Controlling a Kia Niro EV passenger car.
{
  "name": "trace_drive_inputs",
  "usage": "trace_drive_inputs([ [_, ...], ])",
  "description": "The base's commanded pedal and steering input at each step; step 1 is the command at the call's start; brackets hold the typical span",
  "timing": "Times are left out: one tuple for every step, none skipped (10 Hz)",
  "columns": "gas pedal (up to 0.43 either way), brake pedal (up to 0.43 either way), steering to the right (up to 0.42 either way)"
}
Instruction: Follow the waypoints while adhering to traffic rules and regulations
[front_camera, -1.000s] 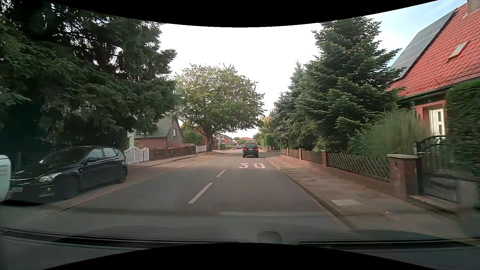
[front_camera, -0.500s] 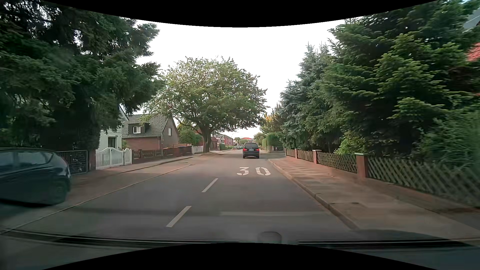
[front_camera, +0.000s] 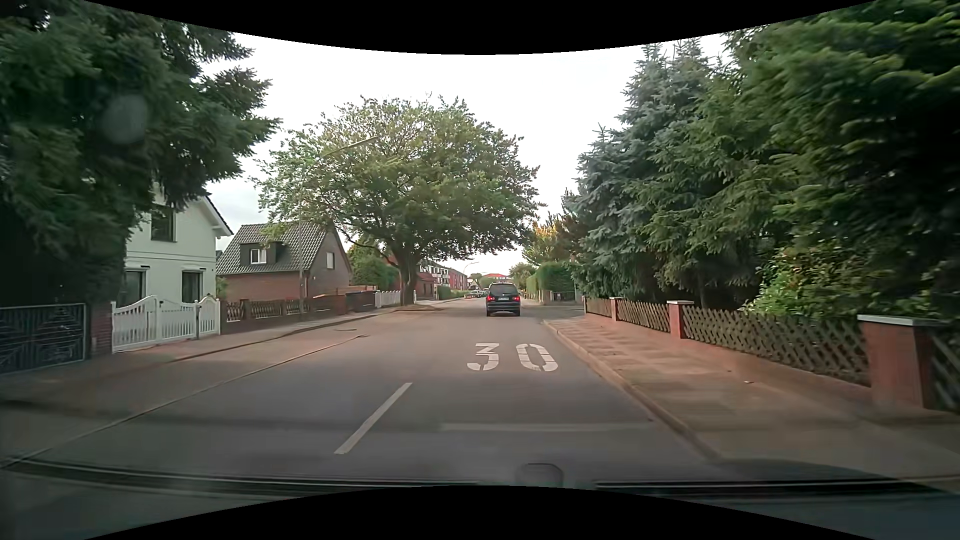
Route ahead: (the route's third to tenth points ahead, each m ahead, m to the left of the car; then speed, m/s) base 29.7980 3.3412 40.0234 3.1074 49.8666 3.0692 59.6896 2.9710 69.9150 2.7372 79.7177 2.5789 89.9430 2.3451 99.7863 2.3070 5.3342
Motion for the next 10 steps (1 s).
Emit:
trace_drive_inputs([
  [0.000,0.012,-0.009],
  [0.000,0.000,-0.009],
  [0.000,0.000,-0.009],
  [0.000,0.000,-0.009],
  [0.000,0.000,-0.006],
  [0.000,0.000,-0.005],
  [0.000,0.000,-0.005],
  [0.000,0.000,-0.006],
  [0.039,0.000,-0.007],
  [0.039,0.000,-0.006],
])
